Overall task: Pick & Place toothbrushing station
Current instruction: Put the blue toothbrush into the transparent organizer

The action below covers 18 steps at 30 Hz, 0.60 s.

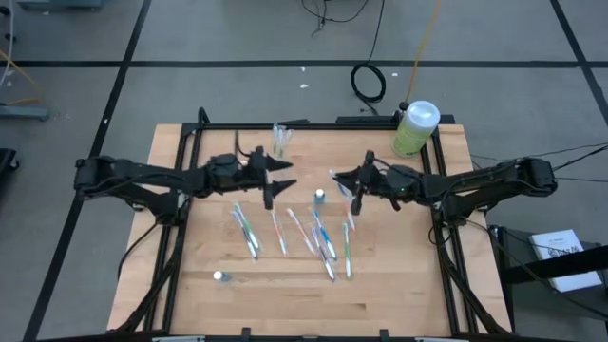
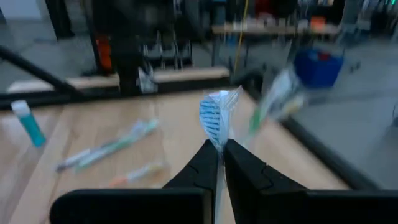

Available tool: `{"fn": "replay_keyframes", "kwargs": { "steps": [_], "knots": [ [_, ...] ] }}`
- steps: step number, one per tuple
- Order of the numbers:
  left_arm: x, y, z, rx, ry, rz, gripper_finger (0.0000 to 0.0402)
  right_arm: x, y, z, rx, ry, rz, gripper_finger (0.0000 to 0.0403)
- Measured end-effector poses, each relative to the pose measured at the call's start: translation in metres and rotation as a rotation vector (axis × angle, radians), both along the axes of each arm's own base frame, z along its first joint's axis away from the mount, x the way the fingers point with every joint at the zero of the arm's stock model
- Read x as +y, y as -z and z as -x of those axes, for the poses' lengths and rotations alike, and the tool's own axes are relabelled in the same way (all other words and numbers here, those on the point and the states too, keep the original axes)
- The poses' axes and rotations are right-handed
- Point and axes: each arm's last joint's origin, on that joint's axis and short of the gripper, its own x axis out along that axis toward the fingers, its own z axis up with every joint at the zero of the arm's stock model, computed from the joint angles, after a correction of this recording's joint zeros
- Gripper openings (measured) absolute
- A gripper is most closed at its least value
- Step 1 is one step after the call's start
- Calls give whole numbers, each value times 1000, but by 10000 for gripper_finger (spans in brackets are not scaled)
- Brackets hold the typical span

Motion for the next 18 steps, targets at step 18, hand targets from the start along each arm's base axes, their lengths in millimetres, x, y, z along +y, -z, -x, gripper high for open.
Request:
{"fn": "replay_keyframes", "kwargs": {
  "steps": [18],
  "knots": [
    [-2, 30, -34, -112, 50, 25, 262, 0, 0, -7, -56, -9, 12, 11]
  ]
}}
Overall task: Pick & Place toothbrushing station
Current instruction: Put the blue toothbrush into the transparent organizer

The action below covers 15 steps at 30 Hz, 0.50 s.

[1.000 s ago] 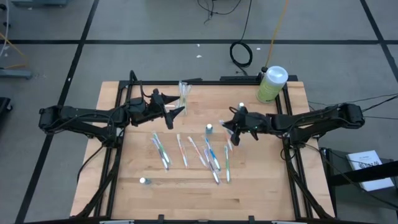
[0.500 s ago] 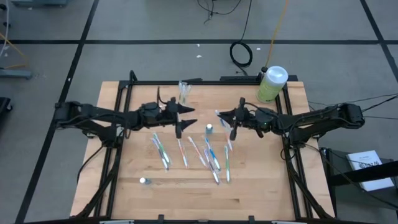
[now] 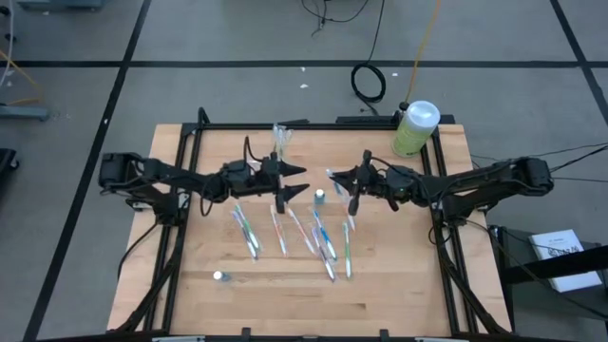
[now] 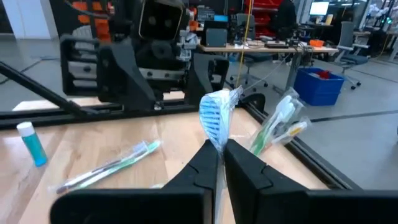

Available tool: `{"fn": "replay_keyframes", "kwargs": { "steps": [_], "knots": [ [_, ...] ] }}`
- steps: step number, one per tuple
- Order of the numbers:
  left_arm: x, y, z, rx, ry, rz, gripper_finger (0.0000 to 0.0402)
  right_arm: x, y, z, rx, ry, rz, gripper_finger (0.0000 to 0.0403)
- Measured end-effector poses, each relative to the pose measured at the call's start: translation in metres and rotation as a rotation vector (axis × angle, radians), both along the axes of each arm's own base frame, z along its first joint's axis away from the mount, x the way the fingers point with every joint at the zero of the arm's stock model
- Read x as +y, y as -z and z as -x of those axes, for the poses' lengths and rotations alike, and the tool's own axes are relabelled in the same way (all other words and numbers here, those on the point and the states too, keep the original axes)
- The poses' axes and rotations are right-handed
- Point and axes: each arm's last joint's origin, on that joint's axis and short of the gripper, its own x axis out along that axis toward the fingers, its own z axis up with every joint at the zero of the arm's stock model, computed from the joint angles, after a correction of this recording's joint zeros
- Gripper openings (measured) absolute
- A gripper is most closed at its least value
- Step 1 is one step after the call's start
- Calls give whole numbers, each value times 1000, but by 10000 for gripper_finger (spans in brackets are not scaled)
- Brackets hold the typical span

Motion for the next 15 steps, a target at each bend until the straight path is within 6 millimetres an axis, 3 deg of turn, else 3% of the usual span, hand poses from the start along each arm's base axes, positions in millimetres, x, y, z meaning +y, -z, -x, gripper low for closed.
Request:
{"fn": "replay_keyframes", "kwargs": {
  "steps": [8, 15],
  "knots": [
    [0, -1, -2, -40, 2, 4, 262, 3, 3, -5, -28, -87, -49, 11],
    [-2, -15, -7, -101, 53, -46, 262, 9, 8, -12, -35, -148, -26, 11]
  ]
}}
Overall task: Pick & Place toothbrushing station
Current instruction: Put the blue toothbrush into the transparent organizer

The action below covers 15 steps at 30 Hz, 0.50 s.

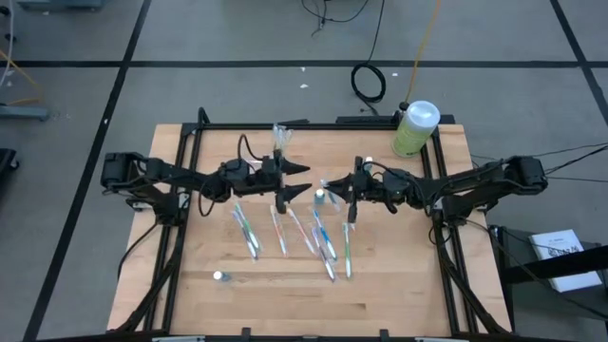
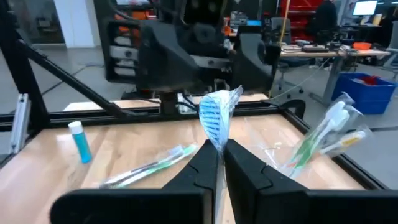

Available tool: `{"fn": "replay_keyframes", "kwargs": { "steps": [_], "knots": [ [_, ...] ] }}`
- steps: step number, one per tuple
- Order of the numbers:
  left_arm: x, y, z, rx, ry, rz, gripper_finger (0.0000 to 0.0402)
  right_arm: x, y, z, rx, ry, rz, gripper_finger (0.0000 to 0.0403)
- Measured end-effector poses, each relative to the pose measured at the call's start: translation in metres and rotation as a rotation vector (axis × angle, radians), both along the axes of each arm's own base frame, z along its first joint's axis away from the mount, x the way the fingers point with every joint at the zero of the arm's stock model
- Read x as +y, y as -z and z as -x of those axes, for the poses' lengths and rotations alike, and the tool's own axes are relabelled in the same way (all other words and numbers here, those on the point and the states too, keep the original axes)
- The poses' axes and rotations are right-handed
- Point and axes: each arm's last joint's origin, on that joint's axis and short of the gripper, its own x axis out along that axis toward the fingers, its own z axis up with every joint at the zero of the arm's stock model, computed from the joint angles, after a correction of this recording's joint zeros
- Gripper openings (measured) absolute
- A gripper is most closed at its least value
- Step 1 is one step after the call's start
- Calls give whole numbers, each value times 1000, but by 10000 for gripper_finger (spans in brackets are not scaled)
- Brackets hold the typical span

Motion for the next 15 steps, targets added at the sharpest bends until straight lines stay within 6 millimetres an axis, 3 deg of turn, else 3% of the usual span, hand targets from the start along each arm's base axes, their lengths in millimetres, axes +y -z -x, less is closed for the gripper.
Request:
{"fn": "replay_keyframes", "kwargs": {
  "steps": [6, 15],
  "knots": [
    [-3, -9, -11, 34, 122, -54, 262, 2, -2, -1, -29, -55, -14, 11],
    [-3, -12, -14, 50, 103, -73, 262, 5, -7, -1, -77, -116, -12, 11]
  ]
}}
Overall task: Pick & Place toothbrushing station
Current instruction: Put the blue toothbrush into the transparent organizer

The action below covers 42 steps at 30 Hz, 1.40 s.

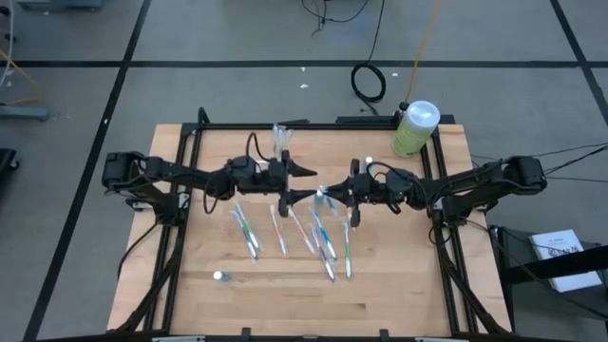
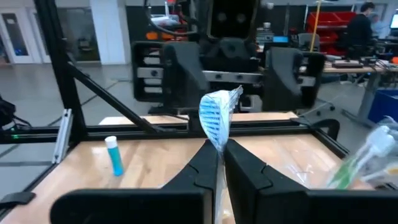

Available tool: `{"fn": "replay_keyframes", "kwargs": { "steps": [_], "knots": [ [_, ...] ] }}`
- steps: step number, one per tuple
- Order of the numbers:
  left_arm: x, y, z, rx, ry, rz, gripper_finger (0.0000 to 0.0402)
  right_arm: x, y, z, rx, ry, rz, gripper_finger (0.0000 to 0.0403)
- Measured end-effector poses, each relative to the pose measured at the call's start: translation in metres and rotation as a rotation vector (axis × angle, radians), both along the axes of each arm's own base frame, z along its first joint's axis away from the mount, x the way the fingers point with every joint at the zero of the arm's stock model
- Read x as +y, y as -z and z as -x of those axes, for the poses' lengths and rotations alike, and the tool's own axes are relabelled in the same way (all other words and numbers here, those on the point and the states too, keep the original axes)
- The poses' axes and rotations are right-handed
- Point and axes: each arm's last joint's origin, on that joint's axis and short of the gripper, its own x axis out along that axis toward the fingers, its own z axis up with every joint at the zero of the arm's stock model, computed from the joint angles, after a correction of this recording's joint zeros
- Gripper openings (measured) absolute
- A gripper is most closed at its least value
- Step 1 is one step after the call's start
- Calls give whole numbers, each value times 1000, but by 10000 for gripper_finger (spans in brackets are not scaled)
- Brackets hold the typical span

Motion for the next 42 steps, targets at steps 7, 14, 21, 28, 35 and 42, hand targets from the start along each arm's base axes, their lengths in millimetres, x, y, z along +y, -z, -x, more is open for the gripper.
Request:
{"fn": "replay_keyframes", "kwargs": {
  "steps": [7, 14, 21, 28, 35, 42],
  "knots": [
    [-7, 4, -3, -5, 18, -3, 262, 0, 0, 0, -3, 0, 0, 11],
    [-6, 10, -20, 9, 18, 1, 262, 0, 0, 0, 1, 0, -2, 11],
    [-6, 8, -30, 8, 17, -28, 262, 0, 1, 0, 7, 1, -3, 11],
    [-6, 8, -30, 9, 17, -35, 260, 0, 1, 0, 13, 2, 0, 11],
    [-6, 8, -30, 6, 18, -51, 196, 0, 1, 0, 13, 3, 7, 11],
    [-7, 8, -30, 0, 23, -79, 90, 0, 1, 0, 17, 7, 7, 11]
  ]
}}
